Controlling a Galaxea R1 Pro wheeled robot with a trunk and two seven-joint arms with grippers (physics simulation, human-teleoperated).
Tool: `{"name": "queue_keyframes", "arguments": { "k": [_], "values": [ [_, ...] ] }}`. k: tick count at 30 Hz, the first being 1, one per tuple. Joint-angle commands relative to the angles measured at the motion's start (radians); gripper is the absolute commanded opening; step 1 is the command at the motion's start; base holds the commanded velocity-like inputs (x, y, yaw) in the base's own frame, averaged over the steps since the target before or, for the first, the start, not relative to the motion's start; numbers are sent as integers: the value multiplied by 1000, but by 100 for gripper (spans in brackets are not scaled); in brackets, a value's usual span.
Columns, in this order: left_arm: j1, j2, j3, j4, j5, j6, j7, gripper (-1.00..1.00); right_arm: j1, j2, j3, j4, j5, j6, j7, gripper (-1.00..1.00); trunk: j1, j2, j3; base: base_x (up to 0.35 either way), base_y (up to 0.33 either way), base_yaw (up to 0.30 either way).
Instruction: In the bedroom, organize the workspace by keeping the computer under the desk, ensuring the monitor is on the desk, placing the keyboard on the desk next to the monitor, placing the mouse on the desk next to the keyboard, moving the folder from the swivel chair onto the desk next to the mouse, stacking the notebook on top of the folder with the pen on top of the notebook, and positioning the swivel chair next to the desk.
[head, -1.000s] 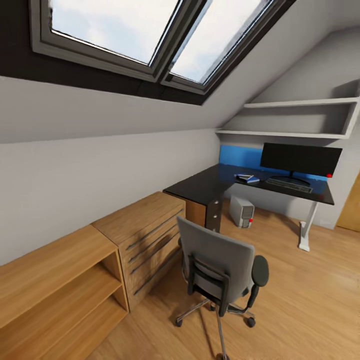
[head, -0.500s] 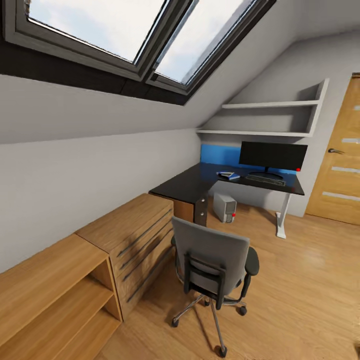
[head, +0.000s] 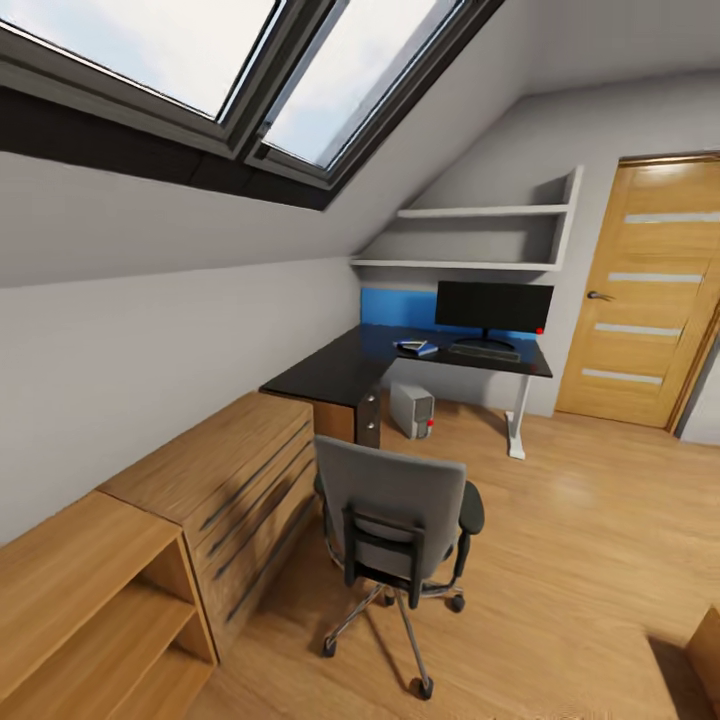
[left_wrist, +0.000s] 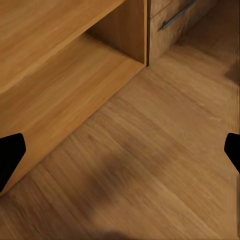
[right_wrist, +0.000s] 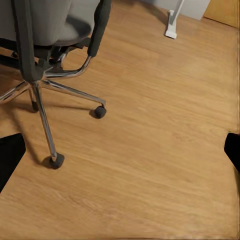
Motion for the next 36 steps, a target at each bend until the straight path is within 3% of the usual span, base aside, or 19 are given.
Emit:
{"name": "queue_keyframes", "arguments": {
  "k": [1,36],
  "values": [
    [1,1,-7,-3,6,-1,5,100,-1,1,8,2,-3,-2,-5,100,0,-1,-1,0,18,-295],
    [1,1,-7,-3,6,-1,5,100,-1,1,8,2,-3,0,-5,100,0,-1,-3,0,2,-292]
  ]
}}
